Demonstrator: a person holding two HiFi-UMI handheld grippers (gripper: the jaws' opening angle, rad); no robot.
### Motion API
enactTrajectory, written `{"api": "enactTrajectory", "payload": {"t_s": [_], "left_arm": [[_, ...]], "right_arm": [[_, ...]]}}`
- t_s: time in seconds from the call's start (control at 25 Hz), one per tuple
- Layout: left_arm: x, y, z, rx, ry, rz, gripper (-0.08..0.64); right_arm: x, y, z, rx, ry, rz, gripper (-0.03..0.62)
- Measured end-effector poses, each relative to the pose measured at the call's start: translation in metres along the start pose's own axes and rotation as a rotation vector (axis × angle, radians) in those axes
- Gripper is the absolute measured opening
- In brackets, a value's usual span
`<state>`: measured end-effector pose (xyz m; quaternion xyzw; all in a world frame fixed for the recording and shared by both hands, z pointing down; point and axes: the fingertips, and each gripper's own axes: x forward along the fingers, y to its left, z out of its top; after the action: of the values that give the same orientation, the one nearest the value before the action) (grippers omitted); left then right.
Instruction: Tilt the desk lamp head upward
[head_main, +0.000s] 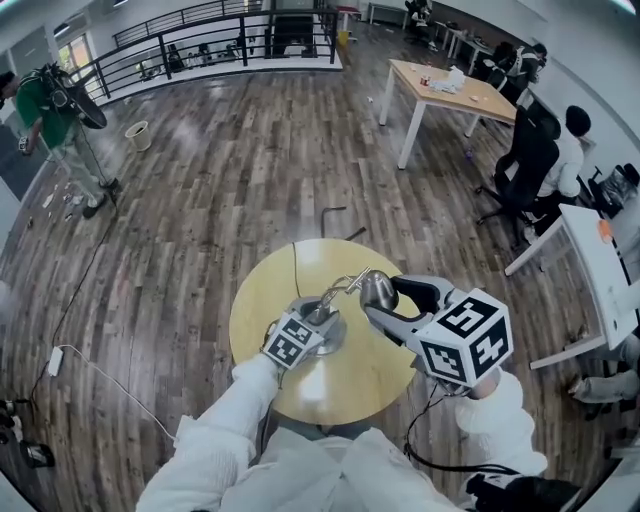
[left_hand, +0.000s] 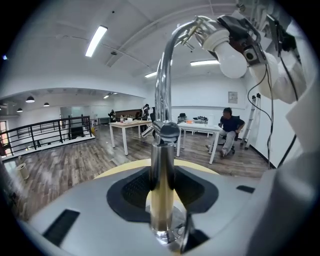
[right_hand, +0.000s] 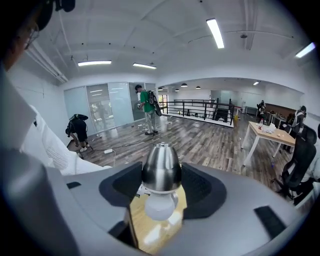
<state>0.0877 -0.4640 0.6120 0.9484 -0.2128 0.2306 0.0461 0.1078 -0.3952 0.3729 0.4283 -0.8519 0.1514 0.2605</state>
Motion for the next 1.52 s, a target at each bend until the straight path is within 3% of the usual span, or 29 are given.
{"api": "enactTrajectory", "payload": {"t_s": [0.32,0.64,0.76,0.92,1.0,1.12,1.2,1.28,1.36,1.44,1.52], "left_arm": [[-0.001,0.001,-0.003,0.013,-0.003,-0.013,0.138],[-0.001,-0.001,-0.002,-0.003,-0.037,0.000,0.140],[-0.004,-0.004,-0.001,-0.041,-0.047,-0.009,0.139],[-0.020,-0.006,0.005,-0.122,-0.105,-0.042,0.141],[-0.040,-0.002,0.008,-0.195,-0.173,-0.043,0.141],[-0.076,0.011,0.004,-0.330,-0.267,0.011,0.141],[-0.097,0.022,-0.004,-0.407,-0.302,0.085,0.141],[-0.111,0.027,-0.019,-0.442,-0.294,0.171,0.138],[-0.118,0.027,-0.035,-0.453,-0.248,0.250,0.129],[-0.119,0.023,-0.049,-0.472,-0.193,0.309,0.051],[-0.114,0.013,-0.058,-0.495,-0.150,0.335,0.003]], "right_arm": [[0.022,0.003,0.029,-0.024,0.082,0.015,0.259],[0.023,0.002,0.031,0.017,0.005,0.092,0.261],[0.018,-0.002,0.032,0.112,-0.075,0.162,0.261],[-0.019,-0.032,0.049,0.353,-0.319,0.210,0.261],[-0.039,-0.064,0.046,0.476,-0.433,0.132,0.260],[-0.057,-0.131,-0.003,0.636,-0.497,-0.157,0.259],[-0.054,-0.167,-0.057,0.688,-0.467,-0.344,0.259],[-0.033,-0.178,-0.122,0.709,-0.368,-0.457,0.259],[0.004,-0.164,-0.183,0.728,-0.236,-0.479,0.259],[0.044,-0.134,-0.224,0.739,-0.132,-0.444,0.245],[0.080,-0.101,-0.248,0.732,-0.052,-0.405,0.138]]}}
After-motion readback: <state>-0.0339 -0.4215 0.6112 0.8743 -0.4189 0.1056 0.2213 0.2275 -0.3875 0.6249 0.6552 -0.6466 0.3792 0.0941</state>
